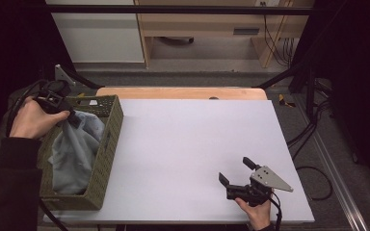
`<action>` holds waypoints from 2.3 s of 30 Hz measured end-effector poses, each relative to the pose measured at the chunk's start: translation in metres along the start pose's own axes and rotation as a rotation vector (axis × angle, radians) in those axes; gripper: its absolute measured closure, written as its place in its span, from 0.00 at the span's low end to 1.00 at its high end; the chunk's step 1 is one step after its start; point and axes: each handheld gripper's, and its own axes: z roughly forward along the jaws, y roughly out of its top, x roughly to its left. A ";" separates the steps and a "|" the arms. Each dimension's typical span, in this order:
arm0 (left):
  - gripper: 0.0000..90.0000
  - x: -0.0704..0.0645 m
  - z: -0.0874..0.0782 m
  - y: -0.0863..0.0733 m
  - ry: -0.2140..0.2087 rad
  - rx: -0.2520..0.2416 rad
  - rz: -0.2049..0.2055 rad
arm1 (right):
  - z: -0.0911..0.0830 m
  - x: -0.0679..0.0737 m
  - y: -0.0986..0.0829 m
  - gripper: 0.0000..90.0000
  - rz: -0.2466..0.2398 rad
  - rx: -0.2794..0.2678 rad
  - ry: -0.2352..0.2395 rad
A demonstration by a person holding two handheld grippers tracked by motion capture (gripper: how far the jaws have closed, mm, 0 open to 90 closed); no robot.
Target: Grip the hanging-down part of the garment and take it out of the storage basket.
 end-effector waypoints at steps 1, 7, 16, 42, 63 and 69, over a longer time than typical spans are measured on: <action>0.93 0.000 0.000 0.000 0.000 0.000 0.000 | 0.000 0.000 0.000 0.00 0.000 0.000 0.000; 0.93 -0.001 -0.004 -0.002 -0.001 -0.008 -0.007 | 0.000 0.000 0.000 0.00 0.000 0.000 0.003; 0.93 -0.003 -0.018 -0.006 0.013 -0.024 -0.006 | 0.000 0.002 0.002 0.00 -0.010 -0.005 0.011; 0.94 -0.011 -0.084 -0.009 0.049 -0.108 0.010 | 0.003 0.003 0.003 0.00 -0.007 0.008 0.030; 0.94 -0.023 -0.138 -0.013 0.065 -0.195 0.028 | 0.022 0.022 0.014 0.01 -0.030 0.007 0.117; 0.94 -0.026 -0.143 -0.011 0.067 -0.193 0.032 | 0.038 0.039 0.027 0.01 -0.038 -0.005 0.169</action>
